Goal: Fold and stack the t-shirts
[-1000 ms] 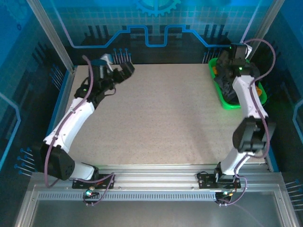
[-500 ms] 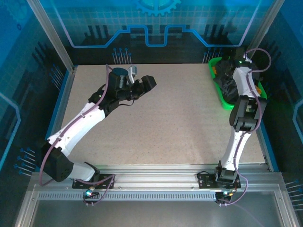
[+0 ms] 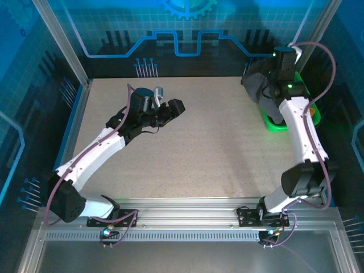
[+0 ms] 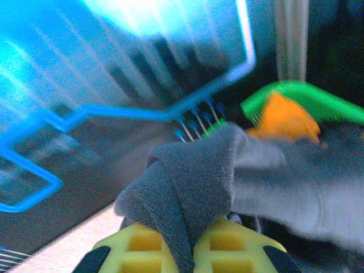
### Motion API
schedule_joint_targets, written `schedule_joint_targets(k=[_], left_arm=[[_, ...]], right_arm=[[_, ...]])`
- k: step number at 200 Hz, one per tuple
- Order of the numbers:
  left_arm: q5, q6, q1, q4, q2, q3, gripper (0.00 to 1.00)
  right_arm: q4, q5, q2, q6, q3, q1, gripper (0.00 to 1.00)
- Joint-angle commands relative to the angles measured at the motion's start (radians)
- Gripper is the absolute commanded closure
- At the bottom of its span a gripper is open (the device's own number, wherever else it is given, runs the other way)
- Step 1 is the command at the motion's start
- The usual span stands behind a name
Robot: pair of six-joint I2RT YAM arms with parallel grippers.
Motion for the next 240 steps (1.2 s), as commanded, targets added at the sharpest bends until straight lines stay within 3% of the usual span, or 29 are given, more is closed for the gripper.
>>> schedule_joint_targets(k=[1,47,102,124,142,169,195,220,240], left_arm=[[-0.047,0.027,-0.002,-0.075,-0.014,0.019,0.26],[-0.162,0.03,0.071,-0.245,-0.045,0.058,0.25],[-0.285,0.089,0.139,-0.394,-0.139,0.104,0.23],[-0.282,0.086,0.157,-0.425,-0.168,0.084,0.22],[-0.272,0.083,0.161,-0.451,-0.184,0.06,0.22],[-0.217,0.084,0.161,-0.471,-0.192,-0.004,0.22],[-0.154,0.075,0.16,-0.478,-0.169,-0.095,0.24],[-0.13,0.057,0.164,-0.472,-0.128,-0.177,0.26],[-0.127,0.038,0.217,-0.498,-0.087,-0.213,0.31]], right_arm=[[0.079,-0.004,-0.045,-0.074,0.158,0.028,1.0],[0.02,-0.016,-0.01,-0.142,0.42,0.183,1.0],[-0.017,0.034,0.043,-0.048,0.272,0.508,1.0],[-0.176,-0.112,0.158,0.035,0.313,0.529,0.59],[-0.281,-0.155,0.204,0.03,0.326,0.531,0.47],[-0.23,-0.157,0.089,0.01,0.108,0.511,0.37],[-0.219,-0.175,-0.055,0.02,-0.179,0.495,0.41],[-0.193,-0.197,-0.192,0.066,-0.512,0.541,0.45],[-0.183,-0.222,-0.273,0.138,-0.727,0.575,0.45]])
